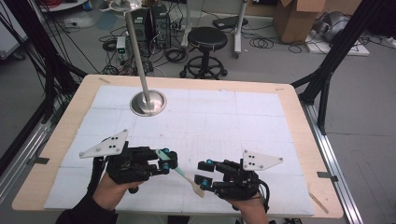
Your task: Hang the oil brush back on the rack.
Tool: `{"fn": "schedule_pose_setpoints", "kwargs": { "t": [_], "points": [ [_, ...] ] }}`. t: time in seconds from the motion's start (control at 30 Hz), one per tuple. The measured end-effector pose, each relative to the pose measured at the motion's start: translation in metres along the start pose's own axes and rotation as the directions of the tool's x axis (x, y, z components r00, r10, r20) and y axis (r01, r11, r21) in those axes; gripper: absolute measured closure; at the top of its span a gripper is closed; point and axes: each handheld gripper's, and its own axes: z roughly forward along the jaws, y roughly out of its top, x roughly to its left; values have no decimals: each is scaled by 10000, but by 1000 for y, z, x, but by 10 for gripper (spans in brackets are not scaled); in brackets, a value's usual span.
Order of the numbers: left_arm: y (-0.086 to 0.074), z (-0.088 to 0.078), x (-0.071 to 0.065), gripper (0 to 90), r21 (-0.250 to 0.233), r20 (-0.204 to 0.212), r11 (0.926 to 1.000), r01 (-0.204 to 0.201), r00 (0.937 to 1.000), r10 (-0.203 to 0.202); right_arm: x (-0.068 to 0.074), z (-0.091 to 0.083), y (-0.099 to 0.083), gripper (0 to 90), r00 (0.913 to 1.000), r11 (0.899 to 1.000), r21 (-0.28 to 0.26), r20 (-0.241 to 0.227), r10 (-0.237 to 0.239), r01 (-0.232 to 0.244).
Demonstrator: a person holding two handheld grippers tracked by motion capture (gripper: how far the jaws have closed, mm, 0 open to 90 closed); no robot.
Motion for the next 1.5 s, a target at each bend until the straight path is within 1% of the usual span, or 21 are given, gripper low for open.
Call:
{"fn": "schedule_pose_setpoints", "kwargs": {
  "t": [0.07,0.2,0.3,0.37,0.43,0.6,0.67,0.73,0.77,0.8,0.93,0.97,1.03,1.1,1.17,1.2,1.3,1.37,1.4,1.43,1.5],
  "points": [
    [2,-1,0,760,197,-365,9998,100,9993,-93,1,1,0,428,9994,9998,-31,285,-189,190],
    [7,-3,-1,760,943,-1345,9955,-110,9906,237,5,8,0,359,9917,9967,463,1074,-713,666],
    [11,-3,-5,759,1385,-1920,9898,-347,9795,612,10,16,-1,348,9890,9920,856,1073,-1017,927],
    [13,-1,-8,760,1562,-2185,9863,-534,9719,873,12,22,-1,326,9844,9873,1141,1243,-1242,1102],
    [15,0,-9,759,1726,-2479,9835,-544,9639,968,14,27,-1,293,9785,9838,1339,1520,-1392,1192],
    [21,2,-11,758,1971,-3264,9802,-164,9417,814,16,36,1,256,9700,9809,1443,1861,-1566,1306],
    [23,3,-12,759,2077,-3478,9781,-116,9337,849,16,39,2,254,9627,9782,1507,2080,-1729,1431],
    [25,5,-12,759,2062,-3638,9785,-18,9282,783,18,43,2,254,9543,9748,1653,2336,-1866,1501],
    [26,5,-12,759,2024,-3717,9793,35,9255,734,18,45,2,257,9469,9715,1744,2507,-2014,1605],
    [27,6,-13,758,1976,-3740,9803,34,9246,722,20,48,2,266,9367,9663,1902,2710,-2216,1736],
    [27,9,-13,759,1863,-3808,9825,20,9220,703,24,59,2,366,9121,9514,2280,3070,-2718,2068],
    [27,10,-14,759,1835,-3860,9830,97,9203,630,25,62,2,381,9037,9481,2376,3221,-2820,2112],
    [26,12,-14,758,1851,-3930,9826,136,9175,613,26,68,2,417,8786,9387,2588,3611,-3126,2276],
    [25,14,-15,759,1803,-3993,9833,237,9154,512,26,73,1,437,8681,9334,2696,3727,-3280,2369],
    [25,16,-15,759,1723,-4007,9846,286,9152,435,27,78,1,450,8528,9262,2818,3887,-3488,2503],
    [25,16,-15,758,1698,-3993,9851,277,9158,431,27,80,0,456,8517,9250,2859,3894,-3508,2503],
    [25,18,-15,759,1672,-4119,9853,366,9105,361,28,84,-1,488,8324,9178,2979,4112,-3716,2625],
    [25,19,-15,759,1684,-4129,9849,389,9101,347,28,85,-1,506,8353,9200,3037,4140,-3617,2478],
    [25,19,-16,759,1666,-4108,9853,373,9111,350,27,85,-1,519,8298,9188,3065,4218,-3655,2488],
    [25,20,-16,759,1663,-4102,9853,389,9114,332,27,85,-1,536,8331,9199,3074,4195,-3605,2434],
    [25,21,-16,759,1613,-4077,9861,405,9126,292,27,84,-1,577,8247,9183,3127,4320,-3651,2428]
  ]
}}
